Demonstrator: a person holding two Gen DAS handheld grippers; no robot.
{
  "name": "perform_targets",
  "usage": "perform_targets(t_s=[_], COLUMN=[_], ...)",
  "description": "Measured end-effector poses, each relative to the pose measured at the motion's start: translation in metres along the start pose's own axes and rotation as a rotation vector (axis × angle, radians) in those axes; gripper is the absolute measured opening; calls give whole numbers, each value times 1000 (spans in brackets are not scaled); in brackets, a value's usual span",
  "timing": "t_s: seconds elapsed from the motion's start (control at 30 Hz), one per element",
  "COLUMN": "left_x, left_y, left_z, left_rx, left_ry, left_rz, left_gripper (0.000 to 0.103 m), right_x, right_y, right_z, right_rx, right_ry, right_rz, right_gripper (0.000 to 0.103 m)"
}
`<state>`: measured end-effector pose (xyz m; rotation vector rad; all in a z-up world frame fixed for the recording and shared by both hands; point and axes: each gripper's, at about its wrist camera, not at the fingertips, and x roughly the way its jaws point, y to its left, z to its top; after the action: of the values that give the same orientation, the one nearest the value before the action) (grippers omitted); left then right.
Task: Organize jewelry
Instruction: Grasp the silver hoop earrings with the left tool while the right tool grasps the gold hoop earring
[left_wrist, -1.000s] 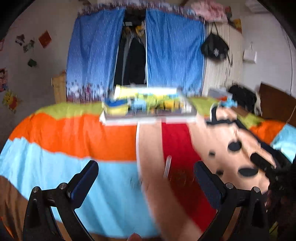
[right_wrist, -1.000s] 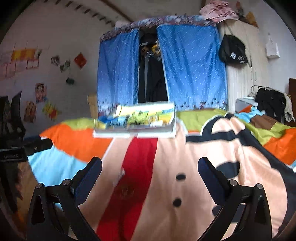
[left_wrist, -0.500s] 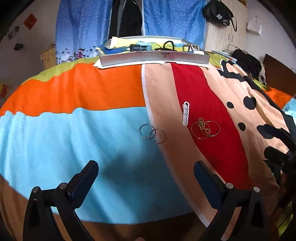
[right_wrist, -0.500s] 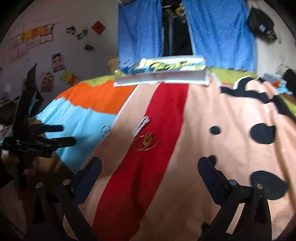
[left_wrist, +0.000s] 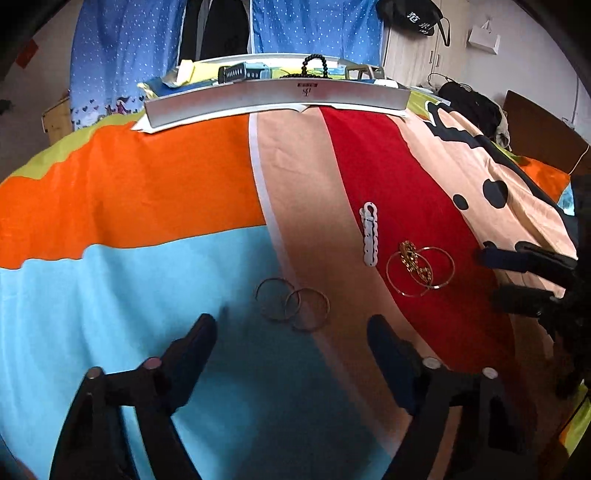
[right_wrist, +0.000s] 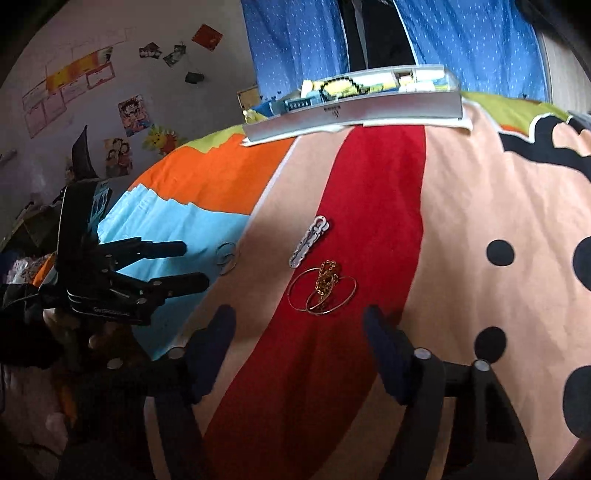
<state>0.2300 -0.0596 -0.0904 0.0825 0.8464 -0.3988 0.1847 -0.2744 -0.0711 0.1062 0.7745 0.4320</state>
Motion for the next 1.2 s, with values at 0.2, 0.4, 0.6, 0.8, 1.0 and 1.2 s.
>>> perform_targets(t_s=[0.2, 0.4, 0.6, 0.8, 1.0, 1.2], left_x=[19, 27, 23, 14, 0, -17], left_y=[11, 13, 6, -6, -19, -28], left_z=[7, 10, 5, -4, -12, -5], left_rx=[-80, -128, -130, -136, -130, -122], left_ry=[28, 38, 38, 39, 32, 2], left_rz=[-39, -21, -31, -76, -89, -106], left_gripper=[57, 38, 28, 27, 27, 27], right_x=[29, 48, 53, 47, 31, -7], right_y=[-7, -14, -16, -7, 8, 7], right_z=[3, 7, 3, 5, 9, 11], right_rx=[59, 171, 281, 280, 193, 163], right_ry=[71, 92, 76, 30, -11, -80], right_rz=[-9, -11, -21, -25, -46, -40], right_gripper=[49, 30, 15, 2, 2, 2])
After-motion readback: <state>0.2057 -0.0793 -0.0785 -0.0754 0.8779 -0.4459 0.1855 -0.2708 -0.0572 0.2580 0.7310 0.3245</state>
